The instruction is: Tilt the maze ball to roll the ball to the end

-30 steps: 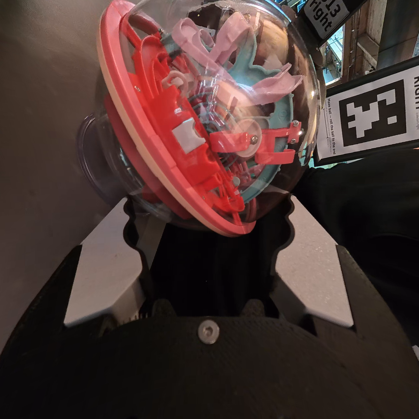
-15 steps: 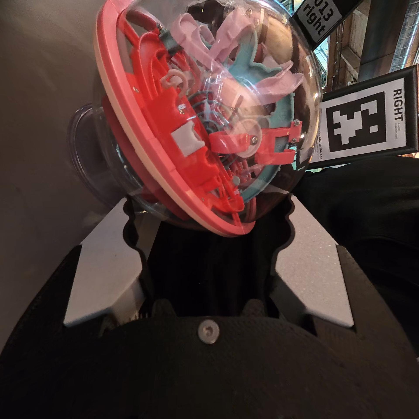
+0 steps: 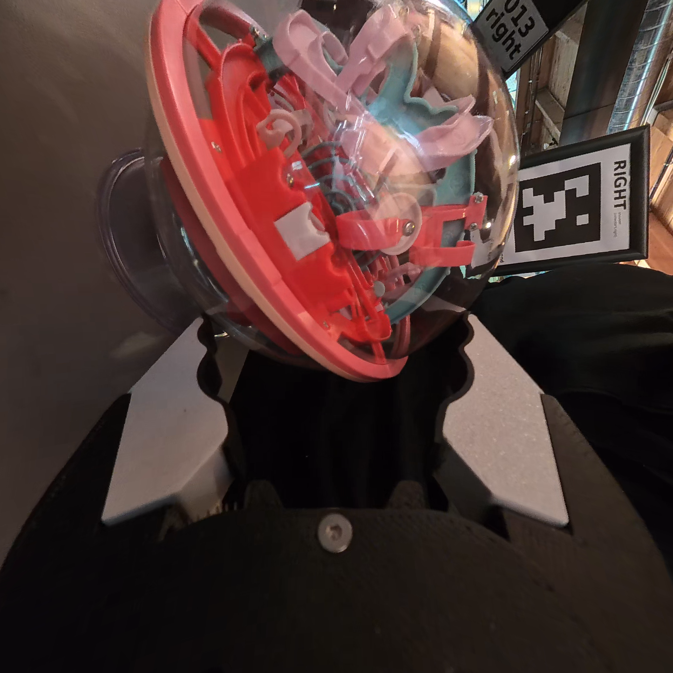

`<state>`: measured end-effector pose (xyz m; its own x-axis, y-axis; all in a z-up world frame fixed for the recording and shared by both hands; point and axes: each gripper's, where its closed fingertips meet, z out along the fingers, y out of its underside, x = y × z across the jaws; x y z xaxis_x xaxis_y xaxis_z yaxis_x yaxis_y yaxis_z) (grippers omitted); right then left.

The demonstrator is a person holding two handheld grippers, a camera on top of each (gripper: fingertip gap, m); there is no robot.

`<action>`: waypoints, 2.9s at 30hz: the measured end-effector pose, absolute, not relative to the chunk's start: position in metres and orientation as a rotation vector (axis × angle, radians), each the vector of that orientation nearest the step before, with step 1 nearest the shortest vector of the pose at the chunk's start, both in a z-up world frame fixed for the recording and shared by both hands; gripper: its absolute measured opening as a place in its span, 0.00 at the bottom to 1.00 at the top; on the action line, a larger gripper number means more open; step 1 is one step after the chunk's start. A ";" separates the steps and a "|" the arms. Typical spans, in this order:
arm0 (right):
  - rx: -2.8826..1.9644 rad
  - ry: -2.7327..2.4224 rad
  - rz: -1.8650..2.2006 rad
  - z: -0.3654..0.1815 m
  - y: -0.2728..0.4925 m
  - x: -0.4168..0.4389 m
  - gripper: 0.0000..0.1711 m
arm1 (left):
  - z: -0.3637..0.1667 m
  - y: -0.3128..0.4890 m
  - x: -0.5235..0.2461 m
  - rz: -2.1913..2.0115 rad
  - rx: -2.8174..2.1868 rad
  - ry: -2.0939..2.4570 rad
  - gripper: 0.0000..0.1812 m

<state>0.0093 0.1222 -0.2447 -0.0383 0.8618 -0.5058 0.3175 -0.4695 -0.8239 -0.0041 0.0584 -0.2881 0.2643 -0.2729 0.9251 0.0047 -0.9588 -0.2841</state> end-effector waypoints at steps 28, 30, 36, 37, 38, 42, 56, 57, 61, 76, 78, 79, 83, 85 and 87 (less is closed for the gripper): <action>-1.634 -1.284 1.510 -0.244 0.121 0.012 0.75 | -0.293 0.062 -0.003 -1.571 -2.322 0.353 0.70; -1.626 -1.291 1.501 -0.244 0.121 0.012 0.75 | -0.293 0.062 -0.003 -1.560 -2.316 0.363 0.70; -1.589 -1.308 1.475 -0.243 0.120 0.013 0.75 | -0.295 0.063 -0.004 -1.510 -2.308 0.395 0.70; -1.585 -1.309 1.471 -0.244 0.120 0.014 0.75 | -0.295 0.064 -0.004 -1.498 -2.307 0.400 0.70; -1.579 -1.309 1.468 -0.244 0.120 0.014 0.75 | -0.295 0.064 -0.004 -1.492 -2.306 0.402 0.70; -1.551 -1.317 1.455 -0.244 0.120 0.014 0.75 | -0.295 0.065 -0.004 -1.457 -2.307 0.422 0.70; -1.497 -1.362 1.381 -0.245 0.118 0.013 0.77 | -0.298 0.068 -0.005 -1.404 -2.283 0.459 0.70; -1.495 -1.363 1.377 -0.245 0.118 0.013 0.77 | -0.298 0.068 -0.005 -1.405 -2.278 0.459 0.70; -1.484 -1.377 1.359 -0.245 0.118 0.013 0.77 | -0.299 0.068 -0.005 -1.404 -2.265 0.472 0.70; -1.422 -1.443 1.251 -0.245 0.115 0.014 0.77 | -0.304 0.072 -0.005 -1.330 -2.219 0.562 0.70; -1.419 -1.451 1.236 -0.245 0.115 0.014 0.78 | -0.304 0.072 -0.005 -1.321 -2.217 0.573 0.70; -1.418 -1.455 1.229 -0.246 0.115 0.014 0.78 | -0.305 0.072 -0.005 -1.318 -2.216 0.576 0.70; -1.413 -1.473 1.200 -0.246 0.114 0.013 0.78 | -0.306 0.072 -0.005 -1.309 -2.209 0.588 0.70; -1.414 -1.484 1.186 -0.246 0.113 0.013 0.78 | -0.306 0.072 -0.005 -1.306 -2.205 0.593 0.70; -1.410 -1.499 1.167 -0.246 0.113 0.013 0.78 | -0.307 0.072 -0.005 -1.296 -2.200 0.603 0.70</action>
